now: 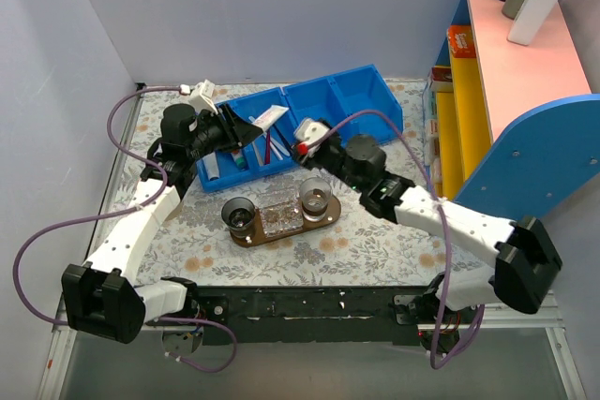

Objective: Prepare toiletry sets of a toothbrush and toothpaste on the tray

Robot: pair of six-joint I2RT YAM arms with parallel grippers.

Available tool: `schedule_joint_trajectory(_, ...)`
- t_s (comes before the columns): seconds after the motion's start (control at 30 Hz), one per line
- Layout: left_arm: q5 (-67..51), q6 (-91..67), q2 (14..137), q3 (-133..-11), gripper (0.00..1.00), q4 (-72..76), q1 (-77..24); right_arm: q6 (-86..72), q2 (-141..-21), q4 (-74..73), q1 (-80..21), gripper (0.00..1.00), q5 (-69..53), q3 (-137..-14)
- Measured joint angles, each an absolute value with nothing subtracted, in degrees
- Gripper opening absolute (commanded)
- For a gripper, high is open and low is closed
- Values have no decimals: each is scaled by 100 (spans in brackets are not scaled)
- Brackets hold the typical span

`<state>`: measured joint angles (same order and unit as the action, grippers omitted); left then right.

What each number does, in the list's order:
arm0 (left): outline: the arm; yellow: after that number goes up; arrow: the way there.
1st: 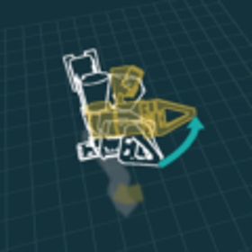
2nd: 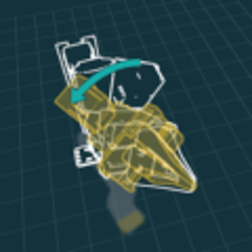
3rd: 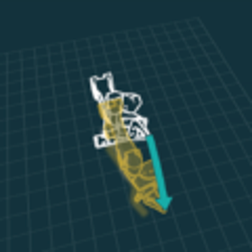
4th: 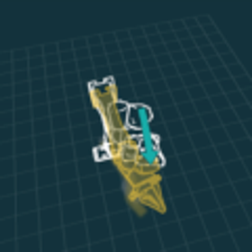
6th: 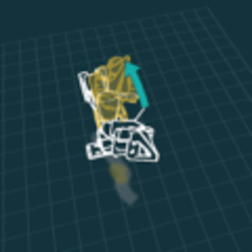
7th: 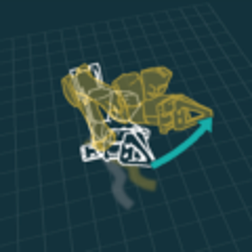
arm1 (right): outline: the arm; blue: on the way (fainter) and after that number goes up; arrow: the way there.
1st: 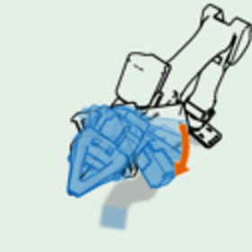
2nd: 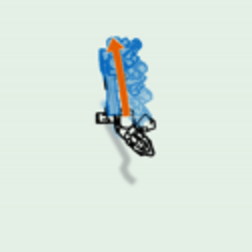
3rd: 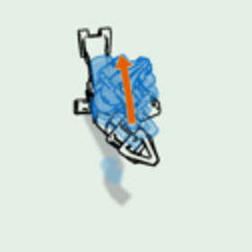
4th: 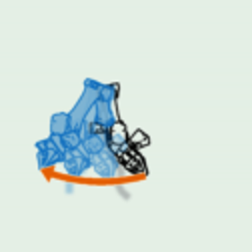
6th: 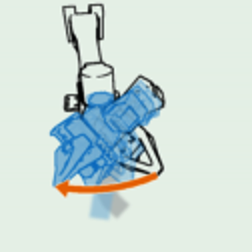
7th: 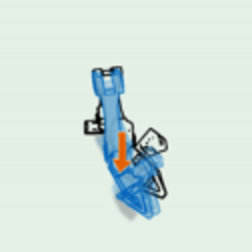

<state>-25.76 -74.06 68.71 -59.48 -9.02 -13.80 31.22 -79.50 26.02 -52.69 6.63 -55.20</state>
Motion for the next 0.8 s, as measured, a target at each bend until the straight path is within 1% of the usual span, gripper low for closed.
schedule_joint_trajectory(0.13, -2434, -7008, 6595, -5446, 0, -502, -1378, 2001, -7393, 2038, -4709, 60, 213, -5857)
schedule_joint_trajectory(0.3, -2558, -6512, 6034, -4491, 0, 360, -1378, 596, -7397, 1133, -4093, 59, -602, -6831)
schedule_joint_trajectory(0.43, -2880, -6158, 5723, -4222, 0, 674, -1389, -486, -7400, 773, -3704, 59, -1450, -7070)
schedule_joint_trajectory(0.5, -3046, -6016, 5623, -4213, 0, 858, -1415, -972, -7437, 589, -3538, 55, -1802, -7111)
schedule_joint_trajectory(0.53, -3118, -5966, 5566, -4204, 0, 921, -1428, -1253, -7507, 467, -3441, 53, -2008, -7179)
schedule_joint_trajectory(0.57, -3179, -5916, 5511, -4200, 0, 963, -1448, -1468, -7596, 370, -3358, 48, -2193, -7266)
schedule_joint_trajectory(0.67, -3339, -5784, 5369, -4178, 0, 1076, -1500, -2139, -7915, 266, -3059, 41, -2805, -7516)
schedule_joint_trajectory(0.8, -3503, -5675, 5236, -4160, 0, 1125, -1559, -3142, -8342, 432, -2598, 40, -3664, -7575)
